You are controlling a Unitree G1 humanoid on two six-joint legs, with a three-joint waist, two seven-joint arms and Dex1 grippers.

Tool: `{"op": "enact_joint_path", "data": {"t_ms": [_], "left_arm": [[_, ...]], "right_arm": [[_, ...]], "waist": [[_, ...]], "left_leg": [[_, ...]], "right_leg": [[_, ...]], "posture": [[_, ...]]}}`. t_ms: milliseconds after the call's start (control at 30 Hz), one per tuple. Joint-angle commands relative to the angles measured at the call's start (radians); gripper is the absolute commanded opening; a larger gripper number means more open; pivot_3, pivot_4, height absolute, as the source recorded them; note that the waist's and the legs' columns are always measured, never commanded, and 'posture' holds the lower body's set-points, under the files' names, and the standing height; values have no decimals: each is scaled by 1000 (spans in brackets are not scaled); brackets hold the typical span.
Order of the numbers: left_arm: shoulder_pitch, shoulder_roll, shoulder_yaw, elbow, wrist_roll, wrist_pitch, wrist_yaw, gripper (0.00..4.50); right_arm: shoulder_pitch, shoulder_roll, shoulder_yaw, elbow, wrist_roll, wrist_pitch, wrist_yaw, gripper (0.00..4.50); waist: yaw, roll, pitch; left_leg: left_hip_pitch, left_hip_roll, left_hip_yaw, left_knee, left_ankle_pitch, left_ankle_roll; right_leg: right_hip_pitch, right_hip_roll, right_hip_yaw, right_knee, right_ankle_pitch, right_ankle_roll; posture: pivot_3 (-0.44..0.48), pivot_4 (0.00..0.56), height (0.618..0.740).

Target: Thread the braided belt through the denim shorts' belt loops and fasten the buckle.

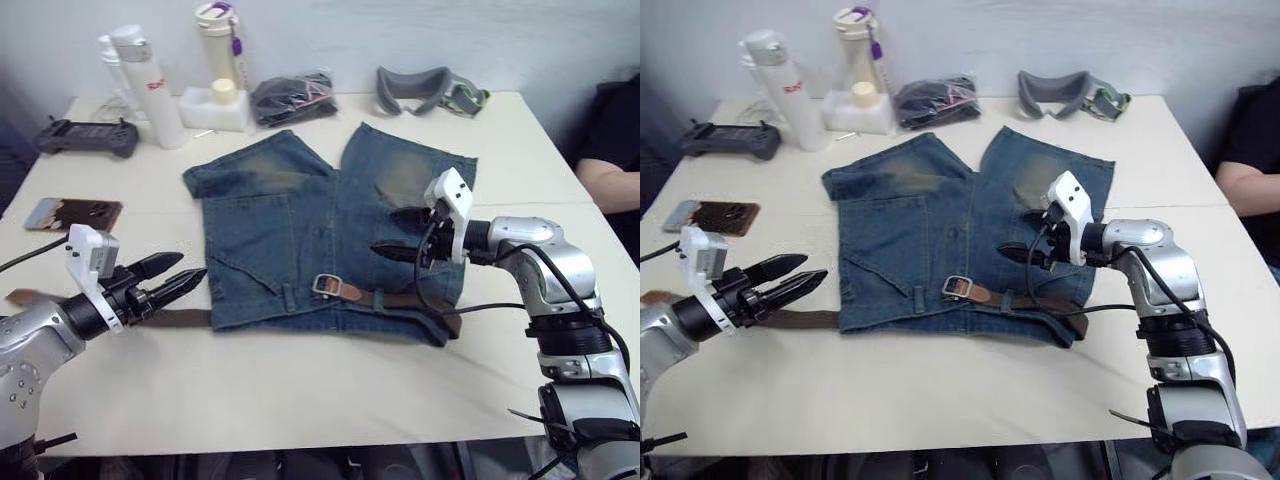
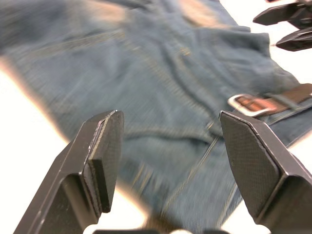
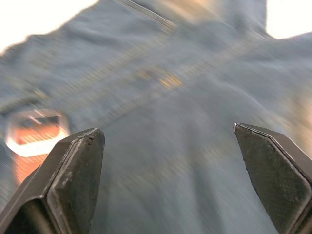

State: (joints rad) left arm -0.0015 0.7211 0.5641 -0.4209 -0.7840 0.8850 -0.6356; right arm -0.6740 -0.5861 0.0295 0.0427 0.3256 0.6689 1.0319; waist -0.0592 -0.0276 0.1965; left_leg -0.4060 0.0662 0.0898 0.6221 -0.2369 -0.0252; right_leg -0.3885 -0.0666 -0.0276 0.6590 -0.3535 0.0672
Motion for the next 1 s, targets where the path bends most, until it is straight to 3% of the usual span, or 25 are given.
{"op": "enact_joint_path", "data": {"t_ms": [33, 167, 300, 467, 700, 833, 867, 900, 1000], "left_arm": [[18, 5, 76, -25, -83, 97, 69, 3435], [30, -19, 173, -31, -167, 168, 166, 3435], [65, -17, 251, -46, -212, 256, 279, 3435], [64, -17, 383, 11, -338, 404, 431, 3435], [84, 21, 532, 111, -547, 634, 663, 3435], [112, -9, 600, 136, -615, 629, 862, 3435], [115, -13, 603, 133, -658, 602, 930, 3435], [122, -15, 596, 131, -720, 560, 1007, 3435], [170, -3, 528, 112, -949, 376, 1266, 3435]], "right_arm": [[13, -42, -18, -78, 49, -4, 48, 4500], [14, -53, 8, -96, 64, -7, 76, 4500], [-16, -28, 16, -61, 83, 57, 59, 4500], [-29, -43, 76, -61, 68, 22, 113, 4500], [-40, -44, 108, -59, 79, 30, 169, 4500], [-49, -29, 133, -67, 99, 68, 185, 4500], [-48, -23, 132, -70, 106, 64, 190, 4500], [-49, -18, 133, -69, 106, 61, 189, 4500], [-56, 0, 140, -47, 98, 49, 178, 4500]], "waist": [[10, 0, 0], [3, 4, 2], [4, 8, 5], [42, 9, 6], [37, 7, 7], [28, 5, 6], [35, 1, 6], [32, 1, 7], [25, -3, 6]], "left_leg": [[0, 0, 1, 0, 1, 1], [0, -4, -1, -1, 3, 5], [-2, -26, -56, -14, 17, 6], [-5, -22, -46, -10, 17, 4], [-3, -21, -37, -10, 14, 4], [-3, -20, -33, -12, 13, 4], [-1, -14, -20, -9, 12, 0], [-1, -7, -5, -5, 5, 1], [0, -5, -10, -8, 4, 0]], "right_leg": [[-1, -1, 1, 0, 2, 0], [4, -7, -5, -3, 5, -1], [33, -24, -70, -18, 1, 3], [20, -26, -56, -7, -2, 0], [16, -26, -47, -6, -1, 0], [13, -26, -43, -6, -1, 0], [0, -22, -31, -3, -1, 0], [1, -14, -17, -1, 1, -3], [4, -14, -20, -5, 2, -4]], "posture": [[0, 150, 735], [0, 150, 737], [0, 150, 740], [0, 150, 740], [0, 150, 740], [0, 150, 739], [0, 150, 739], [0, 150, 739], [0, 150, 739]]}}
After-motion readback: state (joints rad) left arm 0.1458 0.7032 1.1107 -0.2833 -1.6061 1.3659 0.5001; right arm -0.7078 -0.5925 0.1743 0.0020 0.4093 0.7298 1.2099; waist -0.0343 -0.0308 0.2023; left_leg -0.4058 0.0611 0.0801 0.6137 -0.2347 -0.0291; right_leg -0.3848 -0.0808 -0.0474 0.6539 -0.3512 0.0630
